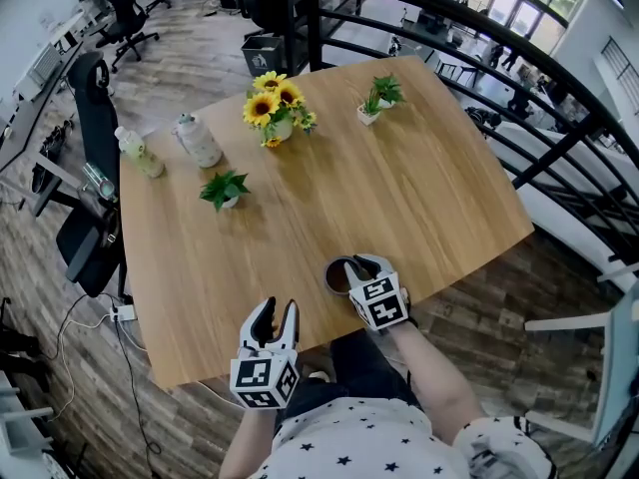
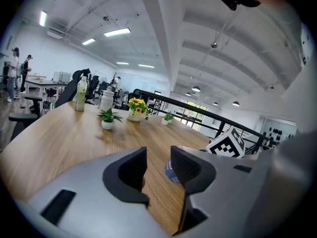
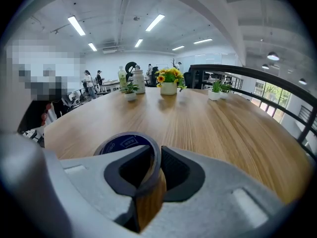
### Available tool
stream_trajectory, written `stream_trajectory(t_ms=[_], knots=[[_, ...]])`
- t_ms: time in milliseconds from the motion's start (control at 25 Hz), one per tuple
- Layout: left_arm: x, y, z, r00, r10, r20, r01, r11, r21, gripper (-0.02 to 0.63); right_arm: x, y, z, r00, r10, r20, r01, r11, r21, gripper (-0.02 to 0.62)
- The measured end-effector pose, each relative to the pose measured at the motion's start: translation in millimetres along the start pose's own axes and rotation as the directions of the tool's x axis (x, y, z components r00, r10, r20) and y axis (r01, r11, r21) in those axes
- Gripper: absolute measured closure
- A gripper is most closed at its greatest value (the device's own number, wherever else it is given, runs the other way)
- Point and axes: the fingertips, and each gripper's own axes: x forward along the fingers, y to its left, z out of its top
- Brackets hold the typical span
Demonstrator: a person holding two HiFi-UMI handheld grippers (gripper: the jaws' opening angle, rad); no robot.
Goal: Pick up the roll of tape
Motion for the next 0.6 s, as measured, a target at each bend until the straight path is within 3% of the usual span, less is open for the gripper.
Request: stream_trajectory(t_ms=[600], knots=[[-45, -12, -4, 0.999, -0.022, 0.033, 0.021, 1.000, 0.022, 0.463, -49, 27, 7, 0.995, -0.043, 0.087, 0.042, 0.999, 0.009, 0.526]])
